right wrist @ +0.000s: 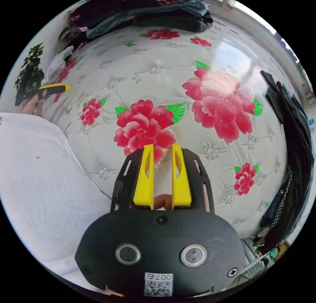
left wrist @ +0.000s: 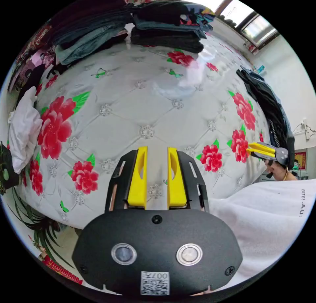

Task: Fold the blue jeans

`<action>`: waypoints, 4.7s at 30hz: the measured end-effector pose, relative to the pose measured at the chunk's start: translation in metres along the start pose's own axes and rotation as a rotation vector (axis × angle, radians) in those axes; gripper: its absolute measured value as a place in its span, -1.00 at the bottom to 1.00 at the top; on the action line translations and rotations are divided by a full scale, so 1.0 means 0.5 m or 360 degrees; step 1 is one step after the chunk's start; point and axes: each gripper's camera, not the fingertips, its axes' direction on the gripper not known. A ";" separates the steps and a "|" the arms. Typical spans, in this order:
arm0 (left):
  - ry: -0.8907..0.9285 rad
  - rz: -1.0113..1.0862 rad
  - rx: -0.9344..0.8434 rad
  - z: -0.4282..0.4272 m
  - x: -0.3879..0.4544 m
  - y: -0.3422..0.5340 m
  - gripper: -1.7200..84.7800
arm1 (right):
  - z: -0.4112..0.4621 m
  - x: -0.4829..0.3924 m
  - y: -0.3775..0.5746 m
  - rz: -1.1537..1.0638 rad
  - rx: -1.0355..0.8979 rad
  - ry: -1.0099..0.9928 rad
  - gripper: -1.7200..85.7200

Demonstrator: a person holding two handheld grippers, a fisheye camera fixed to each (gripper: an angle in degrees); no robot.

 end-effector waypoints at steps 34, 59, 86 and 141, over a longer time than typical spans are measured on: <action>0.0232 0.0086 0.0181 -0.005 0.261 0.141 -0.77 | -0.886 0.339 0.436 0.0380 0.1126 0.0426 -0.91; 0.0135 -0.0624 0.0471 -0.188 -0.089 0.398 -0.66 | -0.520 0.059 0.070 0.0192 0.0504 -0.0563 -0.78; -0.0104 -0.0786 0.0558 -0.567 -0.227 0.340 -0.85 | -0.872 0.583 -0.050 0.0657 0.0268 0.1097 -0.85; 0.0422 -0.0869 0.0134 -0.540 -0.315 0.619 -0.85 | -0.735 0.594 0.555 0.1194 0.0683 -0.0566 -0.71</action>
